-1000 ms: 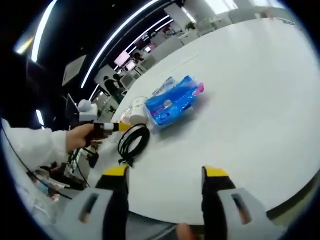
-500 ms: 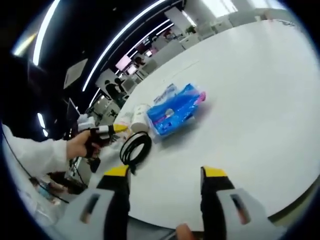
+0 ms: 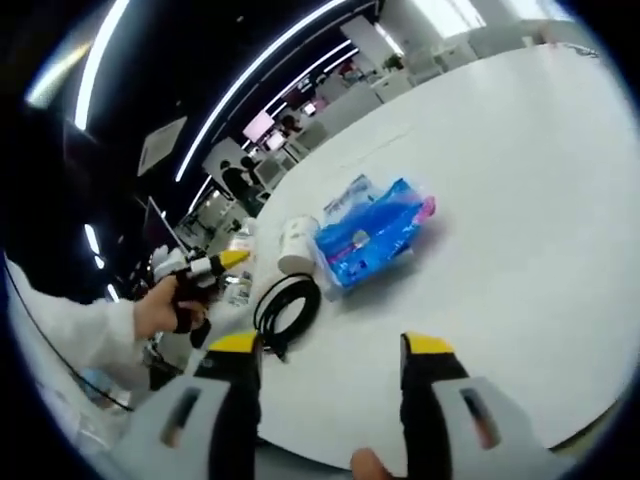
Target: Arrange the tabletop items into an orderly group along one side of the table until the central work area is clear of visible clutter.
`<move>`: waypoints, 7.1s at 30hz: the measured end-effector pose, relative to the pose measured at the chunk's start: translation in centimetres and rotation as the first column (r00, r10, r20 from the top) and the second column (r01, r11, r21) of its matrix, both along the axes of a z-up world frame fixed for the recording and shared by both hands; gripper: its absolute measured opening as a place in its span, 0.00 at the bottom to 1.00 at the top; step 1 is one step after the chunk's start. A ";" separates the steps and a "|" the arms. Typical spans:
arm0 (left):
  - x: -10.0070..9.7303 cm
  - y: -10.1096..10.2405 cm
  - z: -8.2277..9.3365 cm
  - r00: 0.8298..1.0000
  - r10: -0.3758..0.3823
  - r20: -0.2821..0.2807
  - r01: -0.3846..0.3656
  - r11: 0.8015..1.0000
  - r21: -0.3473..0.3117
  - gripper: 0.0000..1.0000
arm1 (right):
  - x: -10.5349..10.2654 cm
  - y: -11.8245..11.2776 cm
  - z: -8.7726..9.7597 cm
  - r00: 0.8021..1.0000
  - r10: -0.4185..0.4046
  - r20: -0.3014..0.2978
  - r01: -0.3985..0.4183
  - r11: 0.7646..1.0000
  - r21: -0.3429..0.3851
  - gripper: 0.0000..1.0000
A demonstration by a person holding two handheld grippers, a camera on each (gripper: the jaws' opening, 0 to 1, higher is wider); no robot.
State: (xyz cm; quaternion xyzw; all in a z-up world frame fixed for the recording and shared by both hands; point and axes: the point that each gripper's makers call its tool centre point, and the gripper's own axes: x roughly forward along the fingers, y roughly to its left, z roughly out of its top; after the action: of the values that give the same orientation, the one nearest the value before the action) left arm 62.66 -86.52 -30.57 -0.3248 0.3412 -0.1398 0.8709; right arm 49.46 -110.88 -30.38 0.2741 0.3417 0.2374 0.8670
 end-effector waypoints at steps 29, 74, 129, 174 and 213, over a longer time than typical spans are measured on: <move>-4.9 -4.2 9.2 0.814 -0.299 0.499 0.364 0.931 -0.036 0.36 | 4.8 6.5 8.8 0.958 0.200 0.205 -0.223 0.971 0.092 0.53; -13.8 -9.7 14.1 0.647 -0.461 0.607 0.593 0.805 -0.021 0.37 | 2.4 17.3 20.6 0.709 0.484 0.513 -0.625 0.768 0.141 0.25; -18.1 1.0 9.4 0.811 -0.288 0.509 -0.120 0.770 0.627 0.91 | 7.9 20.7 16.2 0.676 0.529 0.513 -0.510 0.838 -0.192 0.20; -18.1 3.4 5.5 0.898 -0.271 0.347 -0.086 0.665 0.742 0.73 | 21.7 24.0 10.0 0.722 0.514 0.463 -0.415 0.858 -0.304 0.20; -18.3 3.8 4.4 0.921 -0.268 0.282 -0.046 0.644 0.763 0.72 | 21.7 24.5 8.6 0.625 0.591 0.510 -0.392 0.803 -0.449 0.21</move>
State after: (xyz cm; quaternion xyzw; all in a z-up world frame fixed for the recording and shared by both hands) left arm 44.36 -82.71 -26.21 0.1227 0.2175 -0.0971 0.9634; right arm 71.19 -86.34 -21.76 -0.0587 0.1261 0.4912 0.8599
